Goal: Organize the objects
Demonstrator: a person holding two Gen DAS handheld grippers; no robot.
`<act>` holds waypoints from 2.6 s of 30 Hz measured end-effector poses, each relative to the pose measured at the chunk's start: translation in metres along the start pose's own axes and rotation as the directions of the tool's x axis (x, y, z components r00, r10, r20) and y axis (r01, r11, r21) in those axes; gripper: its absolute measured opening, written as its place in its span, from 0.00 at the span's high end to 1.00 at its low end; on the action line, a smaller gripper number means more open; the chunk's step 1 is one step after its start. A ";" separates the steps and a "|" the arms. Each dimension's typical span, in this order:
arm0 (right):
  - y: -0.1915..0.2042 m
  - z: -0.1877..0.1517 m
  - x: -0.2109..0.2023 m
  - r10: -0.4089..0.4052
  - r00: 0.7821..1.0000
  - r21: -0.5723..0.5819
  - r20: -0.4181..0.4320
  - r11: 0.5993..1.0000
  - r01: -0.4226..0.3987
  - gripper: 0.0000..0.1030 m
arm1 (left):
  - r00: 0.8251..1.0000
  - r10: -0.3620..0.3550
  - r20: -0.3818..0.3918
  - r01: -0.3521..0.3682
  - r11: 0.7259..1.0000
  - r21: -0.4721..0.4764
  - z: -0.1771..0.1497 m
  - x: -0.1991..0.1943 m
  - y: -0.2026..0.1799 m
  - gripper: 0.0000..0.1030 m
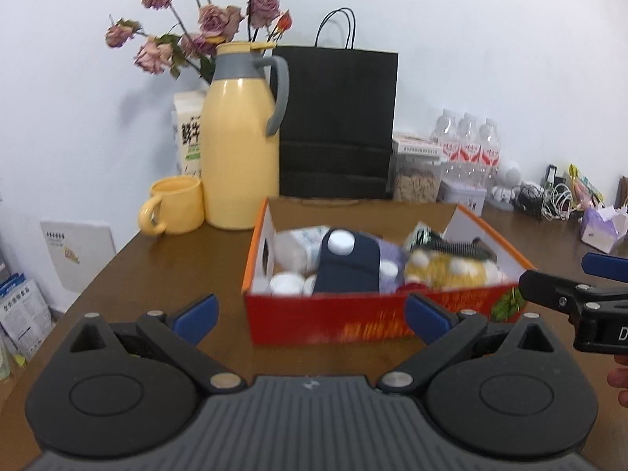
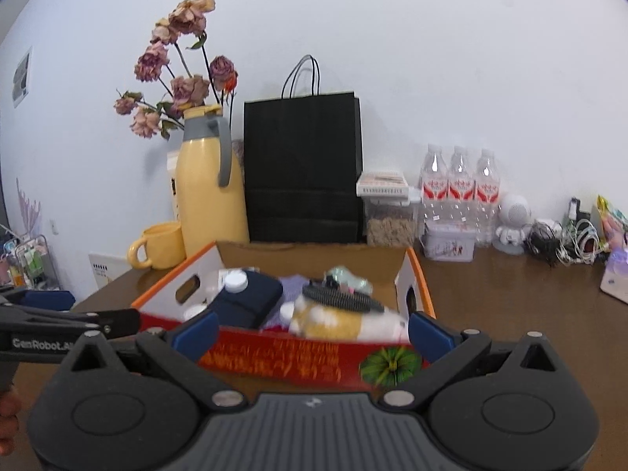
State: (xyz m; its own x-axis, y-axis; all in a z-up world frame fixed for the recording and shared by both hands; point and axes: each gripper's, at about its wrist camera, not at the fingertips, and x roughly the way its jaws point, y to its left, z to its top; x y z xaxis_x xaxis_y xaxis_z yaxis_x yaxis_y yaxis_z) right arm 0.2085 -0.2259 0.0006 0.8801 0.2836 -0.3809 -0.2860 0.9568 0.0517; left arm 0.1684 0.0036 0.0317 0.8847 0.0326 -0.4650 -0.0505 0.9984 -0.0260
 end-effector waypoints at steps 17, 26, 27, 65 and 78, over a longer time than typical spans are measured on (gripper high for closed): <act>0.008 -0.034 -0.017 -0.026 0.994 0.017 -0.108 0.999 0.028 0.00 | 0.997 0.005 -0.075 -0.005 1.000 0.001 -0.038 -0.030 0.003 0.00; 0.006 -0.035 -0.019 -0.030 0.993 0.018 -0.111 0.999 0.032 0.00 | 0.997 0.004 -0.076 -0.004 1.000 -0.002 -0.040 -0.032 0.003 0.00; 0.006 -0.035 -0.019 -0.030 0.993 0.018 -0.112 0.999 0.032 0.00 | 0.997 0.004 -0.076 -0.004 1.000 -0.002 -0.040 -0.032 0.003 0.00; 0.008 -0.036 -0.018 -0.029 0.993 0.014 -0.114 0.999 0.031 0.00 | 0.997 0.002 -0.074 -0.002 1.000 -0.002 -0.040 -0.031 0.001 0.00; 0.009 -0.036 -0.017 -0.030 0.993 0.012 -0.115 0.999 0.032 0.00 | 0.998 -0.002 -0.061 0.001 1.000 -0.006 -0.039 -0.036 0.002 0.00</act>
State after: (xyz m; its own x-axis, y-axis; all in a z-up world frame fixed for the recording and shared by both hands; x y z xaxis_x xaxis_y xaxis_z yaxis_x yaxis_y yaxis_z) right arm 0.1770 -0.2240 -0.0258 0.8390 0.2455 -0.4857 -0.2533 0.9661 0.0508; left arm 0.1182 0.0027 0.0141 0.8548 0.0280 -0.5183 -0.0520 0.9981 -0.0318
